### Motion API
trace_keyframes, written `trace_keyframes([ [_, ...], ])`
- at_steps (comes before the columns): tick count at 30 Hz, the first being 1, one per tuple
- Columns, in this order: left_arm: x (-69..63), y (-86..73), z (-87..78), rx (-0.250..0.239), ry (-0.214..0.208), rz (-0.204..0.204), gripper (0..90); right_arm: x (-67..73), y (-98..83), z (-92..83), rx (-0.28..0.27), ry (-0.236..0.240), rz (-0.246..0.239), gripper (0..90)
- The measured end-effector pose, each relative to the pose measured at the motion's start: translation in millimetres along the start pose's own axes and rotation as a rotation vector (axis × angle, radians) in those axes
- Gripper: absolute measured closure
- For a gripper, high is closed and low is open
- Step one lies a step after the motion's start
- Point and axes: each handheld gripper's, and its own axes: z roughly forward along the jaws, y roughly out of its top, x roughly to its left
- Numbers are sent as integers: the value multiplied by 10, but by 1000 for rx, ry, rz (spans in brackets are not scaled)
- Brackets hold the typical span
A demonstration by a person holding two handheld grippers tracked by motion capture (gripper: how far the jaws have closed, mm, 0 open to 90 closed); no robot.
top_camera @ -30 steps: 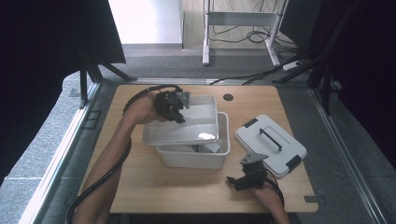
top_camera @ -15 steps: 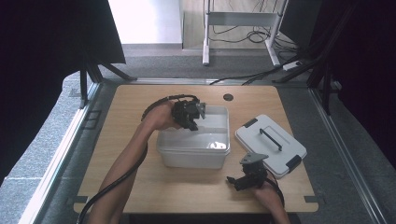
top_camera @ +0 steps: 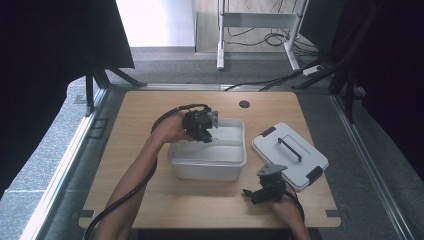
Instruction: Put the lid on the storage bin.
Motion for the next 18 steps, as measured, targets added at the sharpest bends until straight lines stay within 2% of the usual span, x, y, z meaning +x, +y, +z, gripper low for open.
trace_keyframes([
  [5,0,-101,-136,-51,51,-72,610,0,0,0,1,0,1,0],
  [10,0,-242,-261,-95,82,-166,452,0,0,0,1,0,1,0],
  [18,-15,-605,-512,-177,129,-313,199,-2,0,-1,0,1,1,0],
])
